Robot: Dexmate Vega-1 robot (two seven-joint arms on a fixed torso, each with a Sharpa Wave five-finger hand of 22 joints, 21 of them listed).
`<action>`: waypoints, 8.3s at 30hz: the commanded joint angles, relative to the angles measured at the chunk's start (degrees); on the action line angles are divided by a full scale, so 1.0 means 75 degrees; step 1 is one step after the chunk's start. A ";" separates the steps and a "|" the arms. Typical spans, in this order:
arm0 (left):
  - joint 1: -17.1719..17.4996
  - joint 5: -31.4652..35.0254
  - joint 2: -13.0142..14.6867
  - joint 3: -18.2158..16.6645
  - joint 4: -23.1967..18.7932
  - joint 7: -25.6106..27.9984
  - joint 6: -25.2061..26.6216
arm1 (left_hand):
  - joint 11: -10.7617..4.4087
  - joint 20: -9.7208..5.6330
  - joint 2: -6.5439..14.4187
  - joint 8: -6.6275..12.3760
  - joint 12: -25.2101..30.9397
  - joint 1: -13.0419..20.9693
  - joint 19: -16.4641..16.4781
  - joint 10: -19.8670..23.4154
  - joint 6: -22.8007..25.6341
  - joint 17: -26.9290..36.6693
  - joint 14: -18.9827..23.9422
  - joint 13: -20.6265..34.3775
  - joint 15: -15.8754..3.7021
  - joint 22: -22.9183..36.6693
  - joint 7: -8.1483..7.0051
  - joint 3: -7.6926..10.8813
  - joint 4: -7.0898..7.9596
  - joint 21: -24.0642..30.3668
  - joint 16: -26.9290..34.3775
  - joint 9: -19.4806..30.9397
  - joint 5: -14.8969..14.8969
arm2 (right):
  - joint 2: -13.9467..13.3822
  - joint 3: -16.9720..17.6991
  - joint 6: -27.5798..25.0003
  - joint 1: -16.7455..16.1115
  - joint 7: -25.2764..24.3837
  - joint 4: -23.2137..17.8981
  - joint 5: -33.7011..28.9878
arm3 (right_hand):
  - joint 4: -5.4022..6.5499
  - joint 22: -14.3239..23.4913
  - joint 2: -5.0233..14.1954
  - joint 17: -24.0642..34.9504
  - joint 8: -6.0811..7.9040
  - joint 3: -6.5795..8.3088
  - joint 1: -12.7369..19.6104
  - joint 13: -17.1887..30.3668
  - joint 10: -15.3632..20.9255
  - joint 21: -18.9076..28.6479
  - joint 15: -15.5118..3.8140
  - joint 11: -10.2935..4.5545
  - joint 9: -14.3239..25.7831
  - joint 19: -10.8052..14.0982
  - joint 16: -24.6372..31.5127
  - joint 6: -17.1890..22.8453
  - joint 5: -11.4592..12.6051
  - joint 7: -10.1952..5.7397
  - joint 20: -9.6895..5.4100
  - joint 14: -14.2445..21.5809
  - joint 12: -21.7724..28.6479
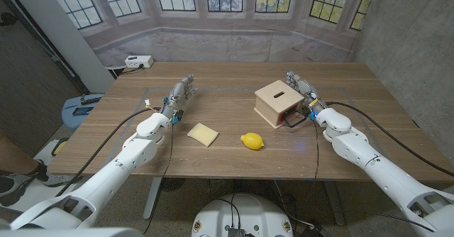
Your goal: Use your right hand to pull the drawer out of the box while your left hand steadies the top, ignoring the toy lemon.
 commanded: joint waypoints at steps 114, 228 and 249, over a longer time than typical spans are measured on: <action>-0.1966 0.4643 0.0940 0.2062 -0.0338 -0.1333 -0.1279 | -0.0169 -0.0041 0.0013 -0.0034 0.0024 0.0134 0.0067 0.0134 0.0010 0.0056 0.0080 0.0021 -0.0148 0.0014 -0.0082 0.0078 -0.0344 0.0024 0.0032 0.0047 -0.0020 | -0.6353 0.2199 -0.4155 -0.3542 -0.1066 -0.5604 -0.2737 | -0.0541 0.0021 -0.0073 -0.0036 0.0081 0.0023 0.0095 0.0019 0.0381 -0.0030 -0.0757 -0.0484 0.0044 -0.0497 0.0127 0.0547 -0.0080 -0.0362 -0.0299 0.0266 0.0082; -0.4426 0.6672 -0.0305 0.3345 0.3009 -0.1998 -0.4796 | -0.0252 -0.0281 -0.0012 -0.0056 -0.0052 -0.0349 -0.0402 -0.0107 -0.0289 0.0042 -0.0460 0.0022 -0.0454 0.0003 -0.0246 0.0014 0.0012 -0.0057 -0.0019 0.0043 0.0040 | -0.6068 0.2974 -0.6983 -0.5840 0.1566 -0.8594 -0.8394 | 0.0077 0.0028 -0.0253 -0.0007 0.0045 -0.0497 -0.1349 0.0018 0.0336 0.0043 -0.0728 -0.0452 0.0047 -0.0784 0.0090 0.0608 0.0112 -0.0326 0.0042 0.0137 0.0029; -0.4730 0.6702 -0.0630 0.3609 0.3630 -0.2038 -0.5111 | -0.0289 -0.0295 -0.0013 -0.0070 -0.0051 -0.0387 -0.0397 -0.0125 -0.0356 0.0038 -0.0457 0.0021 -0.0452 0.0003 -0.0289 0.0022 0.0025 -0.0043 -0.0015 0.0042 0.0047 | -0.6109 0.1060 -0.6653 -0.3999 0.1683 -0.8388 -0.8517 | 0.0079 0.0025 -0.0235 -0.0034 0.0030 -0.0484 -0.1396 0.0016 0.0280 0.0046 -0.0702 -0.0482 0.0043 -0.0789 0.0025 0.0597 0.0158 -0.0326 -0.0070 -0.0007 0.0012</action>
